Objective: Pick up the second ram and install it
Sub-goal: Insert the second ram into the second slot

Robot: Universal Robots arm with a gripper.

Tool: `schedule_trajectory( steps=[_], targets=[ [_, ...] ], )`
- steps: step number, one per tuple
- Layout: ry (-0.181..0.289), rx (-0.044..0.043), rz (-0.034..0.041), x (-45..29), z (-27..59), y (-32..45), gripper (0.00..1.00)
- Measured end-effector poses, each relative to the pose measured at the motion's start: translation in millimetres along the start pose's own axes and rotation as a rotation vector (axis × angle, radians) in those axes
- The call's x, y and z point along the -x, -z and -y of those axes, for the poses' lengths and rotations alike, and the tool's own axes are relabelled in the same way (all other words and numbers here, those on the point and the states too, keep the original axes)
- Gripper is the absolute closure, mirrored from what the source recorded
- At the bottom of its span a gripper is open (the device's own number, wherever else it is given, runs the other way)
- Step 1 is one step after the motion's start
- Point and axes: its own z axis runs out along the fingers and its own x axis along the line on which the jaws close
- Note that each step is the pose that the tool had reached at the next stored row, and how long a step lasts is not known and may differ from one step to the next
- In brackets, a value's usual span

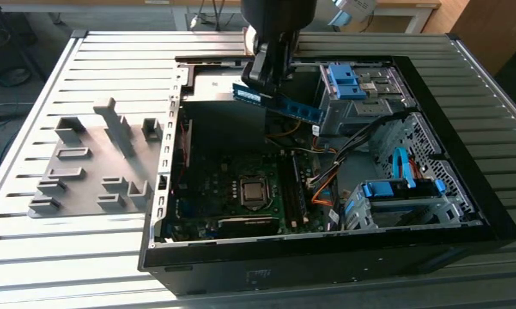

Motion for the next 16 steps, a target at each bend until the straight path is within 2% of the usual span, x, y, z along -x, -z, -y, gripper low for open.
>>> schedule_trajectory(
  steps=[16],
  targets=[
    [-0.203,-0.0019,-0.0025,1.4,0.6,-5.9,0.86]
  ],
)
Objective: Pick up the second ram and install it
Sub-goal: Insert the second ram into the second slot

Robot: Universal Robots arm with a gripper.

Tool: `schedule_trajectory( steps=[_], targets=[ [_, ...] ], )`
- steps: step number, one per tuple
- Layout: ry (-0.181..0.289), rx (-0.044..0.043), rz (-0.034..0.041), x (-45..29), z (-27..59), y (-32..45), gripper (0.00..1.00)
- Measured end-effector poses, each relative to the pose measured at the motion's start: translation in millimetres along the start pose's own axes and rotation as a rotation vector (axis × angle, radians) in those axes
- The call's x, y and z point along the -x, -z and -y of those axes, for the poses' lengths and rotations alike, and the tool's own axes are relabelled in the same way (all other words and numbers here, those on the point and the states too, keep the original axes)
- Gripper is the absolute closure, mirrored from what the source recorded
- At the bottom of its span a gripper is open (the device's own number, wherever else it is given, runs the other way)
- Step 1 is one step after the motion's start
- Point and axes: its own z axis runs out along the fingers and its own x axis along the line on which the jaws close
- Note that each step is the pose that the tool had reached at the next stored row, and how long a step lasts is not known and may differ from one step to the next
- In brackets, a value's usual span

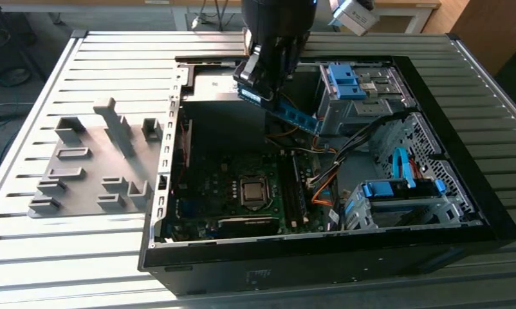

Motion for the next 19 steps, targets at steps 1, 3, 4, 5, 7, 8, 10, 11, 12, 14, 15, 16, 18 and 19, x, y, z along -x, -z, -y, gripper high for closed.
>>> schedule_trajectory(
  steps=[1,3,4,5,7,8,10,11,12,14,15,16,18,19],
  targets=[
    [-0.010,-0.0001,-0.0001,0.2,0.1,-0.4,0.86],
    [-0.024,-0.0002,0.0000,1.4,1.4,-1.3,0.86],
    [-0.026,-0.0002,-0.0002,2.7,2.9,-1.5,0.86],
    [-0.028,-0.0002,-0.0002,4.1,4.6,-1.8,0.86],
    [-0.032,-0.0003,-0.0002,6.7,7.8,-2.4,0.86],
    [-0.034,-0.0003,-0.0002,8.1,9.5,-2.8,0.86],
    [-0.039,-0.0007,-0.0007,10.5,12.4,-3.8,0.86],
    [-0.041,-0.0008,-0.0009,11.5,13.6,-4.3,0.86],
    [-0.044,-0.0008,-0.0010,12.3,14.6,-4.7,0.86],
    [-0.055,-0.0010,-0.0013,13.0,15.4,-5.5,0.86],
    [-0.067,-0.0011,-0.0014,13.0,15.4,-5.7,0.86],
    [-0.085,-0.0013,-0.0016,13.0,15.4,-6.0,0.86],
    [-0.122,-0.0016,-0.0020,13.0,15.4,-6.6,0.86],
    [-0.140,-0.0017,-0.0022,13.0,15.4,-6.9,0.86]
  ],
)
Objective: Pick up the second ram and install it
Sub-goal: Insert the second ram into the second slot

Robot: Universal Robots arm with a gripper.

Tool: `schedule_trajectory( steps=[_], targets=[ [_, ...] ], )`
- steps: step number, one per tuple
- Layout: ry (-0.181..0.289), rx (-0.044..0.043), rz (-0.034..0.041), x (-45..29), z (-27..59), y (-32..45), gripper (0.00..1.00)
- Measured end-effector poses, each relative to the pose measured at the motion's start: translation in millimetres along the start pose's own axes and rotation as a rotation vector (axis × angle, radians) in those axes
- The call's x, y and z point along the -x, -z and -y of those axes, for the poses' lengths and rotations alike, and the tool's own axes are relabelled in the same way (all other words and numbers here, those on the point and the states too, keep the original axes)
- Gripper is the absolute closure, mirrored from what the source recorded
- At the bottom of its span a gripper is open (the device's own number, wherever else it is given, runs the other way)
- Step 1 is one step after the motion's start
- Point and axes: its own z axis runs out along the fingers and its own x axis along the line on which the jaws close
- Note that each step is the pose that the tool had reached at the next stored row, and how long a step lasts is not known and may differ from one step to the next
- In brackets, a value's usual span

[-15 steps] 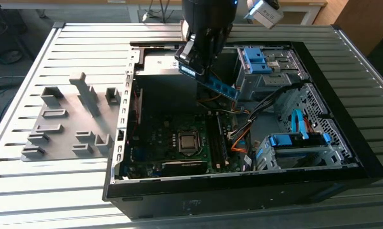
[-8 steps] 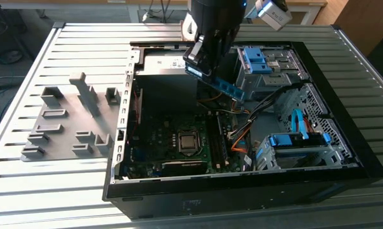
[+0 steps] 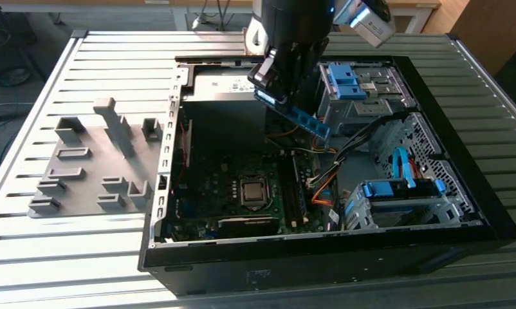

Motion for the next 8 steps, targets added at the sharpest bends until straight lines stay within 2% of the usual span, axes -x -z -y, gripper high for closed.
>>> schedule_trajectory(
  steps=[8],
  targets=[
    [-0.145,-0.0012,-0.0017,0.0,0.0,-2.5,0.86]
  ],
)
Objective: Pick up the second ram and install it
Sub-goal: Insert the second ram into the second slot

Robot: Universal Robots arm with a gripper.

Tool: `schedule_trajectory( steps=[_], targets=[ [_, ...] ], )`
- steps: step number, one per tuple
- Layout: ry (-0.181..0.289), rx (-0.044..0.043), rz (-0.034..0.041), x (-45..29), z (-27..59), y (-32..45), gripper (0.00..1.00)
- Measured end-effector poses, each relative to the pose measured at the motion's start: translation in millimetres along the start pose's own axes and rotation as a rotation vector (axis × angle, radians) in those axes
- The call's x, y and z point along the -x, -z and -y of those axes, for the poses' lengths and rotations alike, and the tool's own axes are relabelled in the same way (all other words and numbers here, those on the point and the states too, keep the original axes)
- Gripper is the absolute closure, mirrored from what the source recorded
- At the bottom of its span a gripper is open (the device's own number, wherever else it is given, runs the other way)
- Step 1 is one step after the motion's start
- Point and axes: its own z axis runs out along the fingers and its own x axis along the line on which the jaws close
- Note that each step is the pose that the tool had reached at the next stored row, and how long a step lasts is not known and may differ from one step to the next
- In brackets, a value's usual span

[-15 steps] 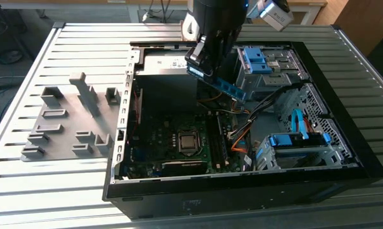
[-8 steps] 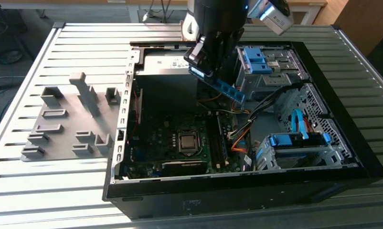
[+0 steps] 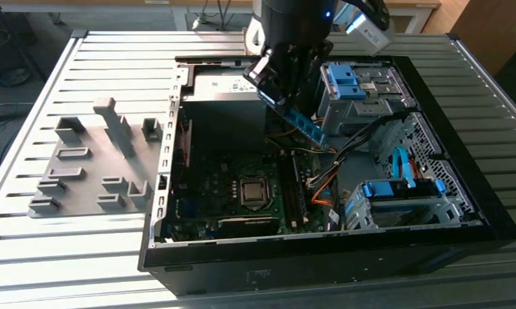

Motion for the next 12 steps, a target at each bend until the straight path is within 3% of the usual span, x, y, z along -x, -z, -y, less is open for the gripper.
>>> schedule_trajectory(
  steps=[12],
  targets=[
    [-0.226,-0.0019,-0.0027,-0.1,-0.1,-4.0,0.86]
  ],
)
